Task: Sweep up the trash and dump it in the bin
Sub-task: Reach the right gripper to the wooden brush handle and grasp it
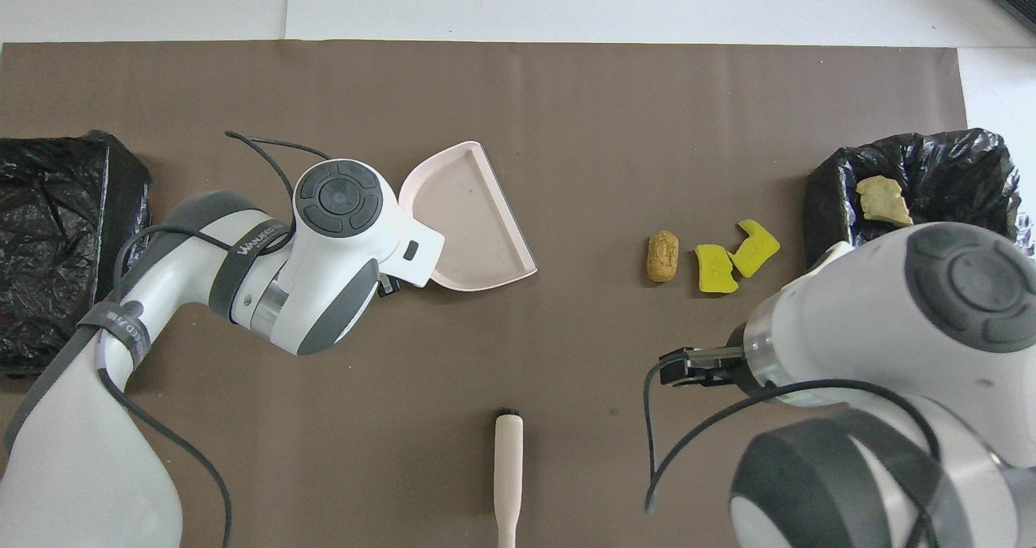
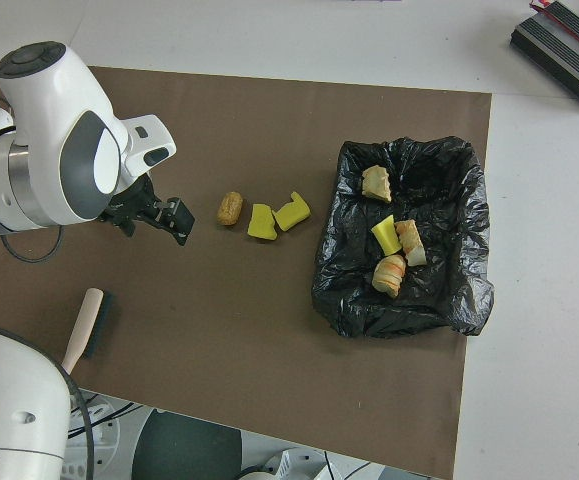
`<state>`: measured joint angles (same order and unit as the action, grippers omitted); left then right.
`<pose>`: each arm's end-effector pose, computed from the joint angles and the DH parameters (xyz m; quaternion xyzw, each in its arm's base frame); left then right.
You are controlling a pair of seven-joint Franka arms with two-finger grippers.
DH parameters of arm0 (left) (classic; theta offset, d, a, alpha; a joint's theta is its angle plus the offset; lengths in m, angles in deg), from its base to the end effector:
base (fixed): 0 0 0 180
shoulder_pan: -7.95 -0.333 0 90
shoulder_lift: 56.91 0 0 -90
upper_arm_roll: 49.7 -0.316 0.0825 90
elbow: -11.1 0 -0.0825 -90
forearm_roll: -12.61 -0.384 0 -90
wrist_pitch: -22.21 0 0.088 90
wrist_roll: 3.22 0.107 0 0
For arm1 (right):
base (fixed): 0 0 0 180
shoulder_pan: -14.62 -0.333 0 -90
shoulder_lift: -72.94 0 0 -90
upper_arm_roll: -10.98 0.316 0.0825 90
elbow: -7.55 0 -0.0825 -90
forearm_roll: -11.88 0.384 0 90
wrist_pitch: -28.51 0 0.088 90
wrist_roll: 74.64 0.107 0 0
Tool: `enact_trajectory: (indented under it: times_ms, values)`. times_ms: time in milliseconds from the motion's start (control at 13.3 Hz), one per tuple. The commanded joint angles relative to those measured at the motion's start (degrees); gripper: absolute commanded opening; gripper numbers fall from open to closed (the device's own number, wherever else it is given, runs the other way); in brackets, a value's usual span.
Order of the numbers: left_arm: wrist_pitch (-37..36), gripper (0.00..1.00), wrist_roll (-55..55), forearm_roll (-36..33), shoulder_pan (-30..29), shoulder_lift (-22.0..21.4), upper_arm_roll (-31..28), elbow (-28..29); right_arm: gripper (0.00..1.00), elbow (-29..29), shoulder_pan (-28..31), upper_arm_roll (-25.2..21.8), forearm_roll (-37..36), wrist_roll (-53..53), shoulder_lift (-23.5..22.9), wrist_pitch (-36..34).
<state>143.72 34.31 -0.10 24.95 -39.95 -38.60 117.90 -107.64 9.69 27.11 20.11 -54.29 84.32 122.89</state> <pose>0.5550 -0.2775 0.3596 -0.8070 0.5868 0.0208 0.0639 0.4420 0.1941 0.5238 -0.9953 0.0104 0.0953 0.0108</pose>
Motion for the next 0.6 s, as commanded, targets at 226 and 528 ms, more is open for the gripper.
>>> enact_trajectory:
  times_ms: [226, 528]
  values:
    - [0.48, 0.0, 4.72, 0.23, 0.23, -2.02, -0.64, 2.98, 1.0, -13.91, -17.2, 0.65, 5.89, 18.22, -0.39, 15.01]
    - [2.76, 0.0, 14.42, 0.32, 0.41, -2.2, -0.64, 4.03, 1.0, -15.24, -25.47, 0.74, 10.14, 28.85, -4.44, 20.84]
